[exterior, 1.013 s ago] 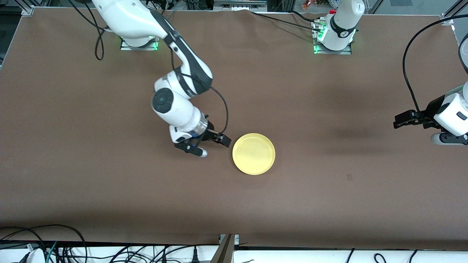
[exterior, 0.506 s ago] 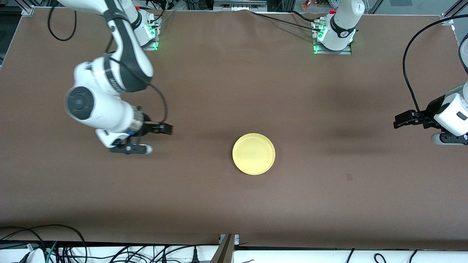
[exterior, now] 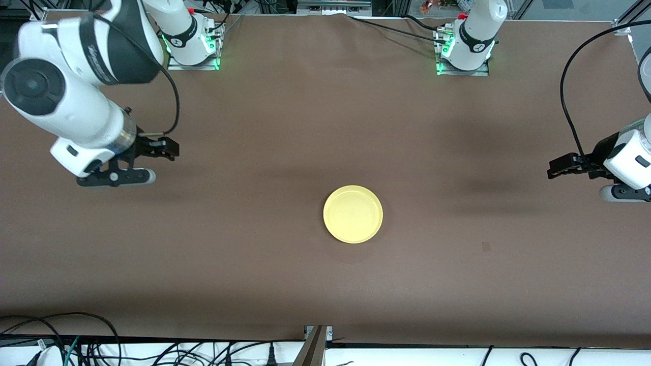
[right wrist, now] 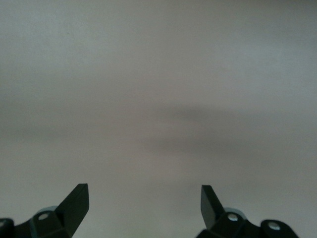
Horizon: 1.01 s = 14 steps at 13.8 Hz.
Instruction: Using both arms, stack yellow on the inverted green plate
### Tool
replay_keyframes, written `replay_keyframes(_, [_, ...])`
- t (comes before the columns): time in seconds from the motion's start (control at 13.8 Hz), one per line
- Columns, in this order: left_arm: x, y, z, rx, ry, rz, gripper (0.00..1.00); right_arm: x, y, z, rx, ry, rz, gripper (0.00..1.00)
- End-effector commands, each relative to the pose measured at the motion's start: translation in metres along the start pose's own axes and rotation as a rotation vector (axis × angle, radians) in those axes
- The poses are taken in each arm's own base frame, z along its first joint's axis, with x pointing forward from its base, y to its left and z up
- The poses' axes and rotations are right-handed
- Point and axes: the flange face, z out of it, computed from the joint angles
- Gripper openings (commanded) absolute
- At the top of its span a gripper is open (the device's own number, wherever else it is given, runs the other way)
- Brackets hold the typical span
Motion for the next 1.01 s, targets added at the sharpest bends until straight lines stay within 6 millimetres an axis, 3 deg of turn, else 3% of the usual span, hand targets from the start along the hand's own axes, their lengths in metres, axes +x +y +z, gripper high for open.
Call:
replay_keyframes(0.0, [0.003, -0.001, -0.004, -0.019, 0.011, 0.006, 1.00, -0.013, 0.034, -0.022, 0.000, 0.014, 0.035, 1.00])
replay_keyframes(0.14, [0.003, -0.001, -0.004, -0.019, 0.011, 0.006, 1.00, -0.031, 0.060, -0.044, 0.019, 0.039, 0.019, 1.00])
replay_keyframes(0.29, [0.003, -0.001, -0.004, -0.019, 0.011, 0.006, 1.00, -0.035, 0.085, -0.046, 0.034, 0.048, -0.005, 1.00])
replay_keyframes(0.51, [0.003, -0.001, -0.004, -0.019, 0.011, 0.006, 1.00, -0.046, 0.107, -0.035, 0.057, 0.082, 0.016, 1.00])
replay_keyframes(0.58, [0.003, -0.001, -0.004, -0.019, 0.011, 0.006, 1.00, -0.059, 0.125, -0.028, 0.065, 0.116, 0.041, 1.00])
replay_keyframes(0.65, [0.003, -0.001, -0.004, -0.019, 0.011, 0.006, 1.00, -0.071, 0.129, -0.019, 0.072, 0.136, 0.051, 1.00])
replay_keyframes(0.8, [0.003, -0.001, -0.004, -0.019, 0.011, 0.006, 1.00, -0.076, 0.151, -0.016, 0.076, 0.134, 0.060, 1.00])
replay_keyframes(0.94, [0.003, -0.001, -0.004, -0.019, 0.011, 0.006, 1.00, -0.077, 0.155, -0.016, 0.075, 0.133, 0.054, 1.00])
